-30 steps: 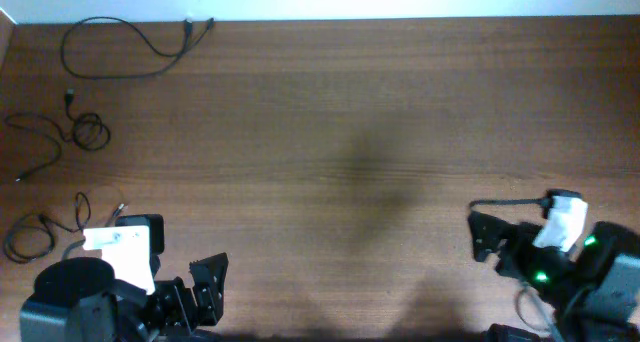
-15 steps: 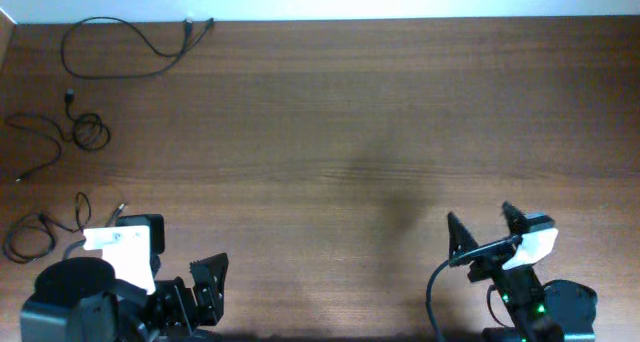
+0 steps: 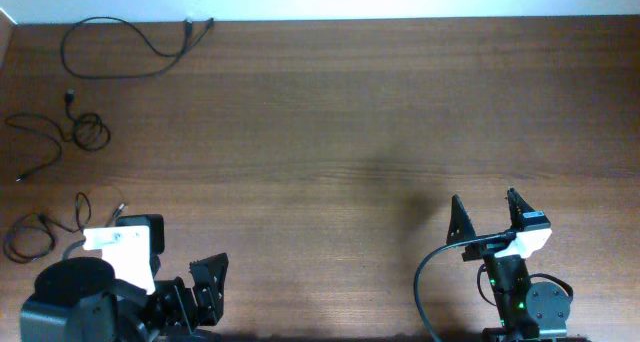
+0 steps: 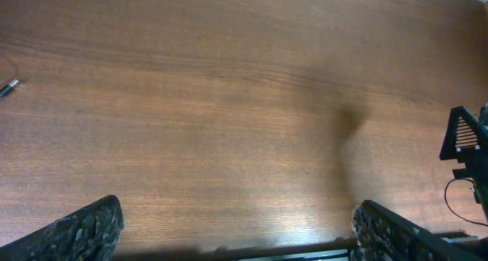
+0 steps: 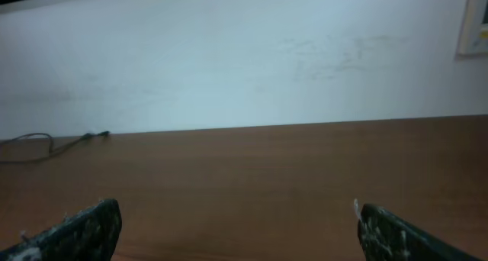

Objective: Untangle cables

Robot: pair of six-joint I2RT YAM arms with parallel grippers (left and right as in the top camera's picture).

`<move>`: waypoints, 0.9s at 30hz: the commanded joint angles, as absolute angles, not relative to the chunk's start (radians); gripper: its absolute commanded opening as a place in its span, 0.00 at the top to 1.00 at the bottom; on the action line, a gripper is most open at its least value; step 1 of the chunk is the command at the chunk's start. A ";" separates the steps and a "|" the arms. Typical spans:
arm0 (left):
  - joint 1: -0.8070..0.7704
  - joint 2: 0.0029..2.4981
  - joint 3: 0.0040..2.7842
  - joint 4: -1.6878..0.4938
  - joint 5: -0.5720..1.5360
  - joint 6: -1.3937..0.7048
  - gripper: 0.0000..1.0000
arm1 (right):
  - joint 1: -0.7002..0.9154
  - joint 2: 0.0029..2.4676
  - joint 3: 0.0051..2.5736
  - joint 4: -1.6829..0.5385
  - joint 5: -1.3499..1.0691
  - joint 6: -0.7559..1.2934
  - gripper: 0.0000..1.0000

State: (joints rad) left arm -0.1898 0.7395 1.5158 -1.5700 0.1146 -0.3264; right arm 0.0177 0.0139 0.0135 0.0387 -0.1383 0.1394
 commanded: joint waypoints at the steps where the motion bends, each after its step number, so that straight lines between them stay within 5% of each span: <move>1: -0.194 0.735 1.514 -1.569 0.104 -0.336 0.01 | 0.028 0.003 0.006 -0.006 -0.117 0.056 0.02; 27: -0.194 0.735 1.514 -1.569 0.104 -0.336 0.01 | -0.010 0.003 0.006 -0.087 -0.021 -0.071 0.01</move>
State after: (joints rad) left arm -0.1898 0.7395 1.5158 -1.5700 0.1146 -0.3264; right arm -0.0032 0.0120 0.0105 -0.0742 -0.0376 -0.0677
